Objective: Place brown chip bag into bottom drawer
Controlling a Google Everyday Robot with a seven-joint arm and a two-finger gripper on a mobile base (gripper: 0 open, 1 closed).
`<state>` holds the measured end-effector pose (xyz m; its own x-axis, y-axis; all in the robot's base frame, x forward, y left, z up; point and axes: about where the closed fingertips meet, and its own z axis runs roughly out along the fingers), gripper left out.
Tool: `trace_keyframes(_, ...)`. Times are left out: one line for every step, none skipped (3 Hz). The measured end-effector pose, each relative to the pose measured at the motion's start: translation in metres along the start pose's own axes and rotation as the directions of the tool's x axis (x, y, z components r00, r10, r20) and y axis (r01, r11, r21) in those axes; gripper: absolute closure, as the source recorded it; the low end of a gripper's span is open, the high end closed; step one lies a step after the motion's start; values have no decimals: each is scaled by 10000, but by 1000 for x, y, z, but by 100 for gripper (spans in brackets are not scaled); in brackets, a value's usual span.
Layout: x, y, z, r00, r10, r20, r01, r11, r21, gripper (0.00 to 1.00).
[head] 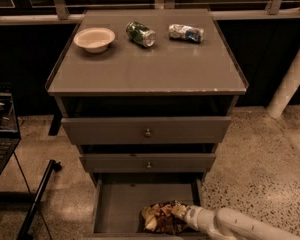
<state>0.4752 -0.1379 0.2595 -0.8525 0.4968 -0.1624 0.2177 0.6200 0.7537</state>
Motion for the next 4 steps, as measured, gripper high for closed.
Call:
trace_keyframes(0,0,0,10000,0,0,0,10000,0,57)
trace_keyframes(0,0,0,10000,0,0,0,10000,0,36)
trace_keyframes(0,0,0,10000,0,-1,0,10000,0,12)
trace_keyframes(0,0,0,10000,0,-2,0,10000,-1,0)
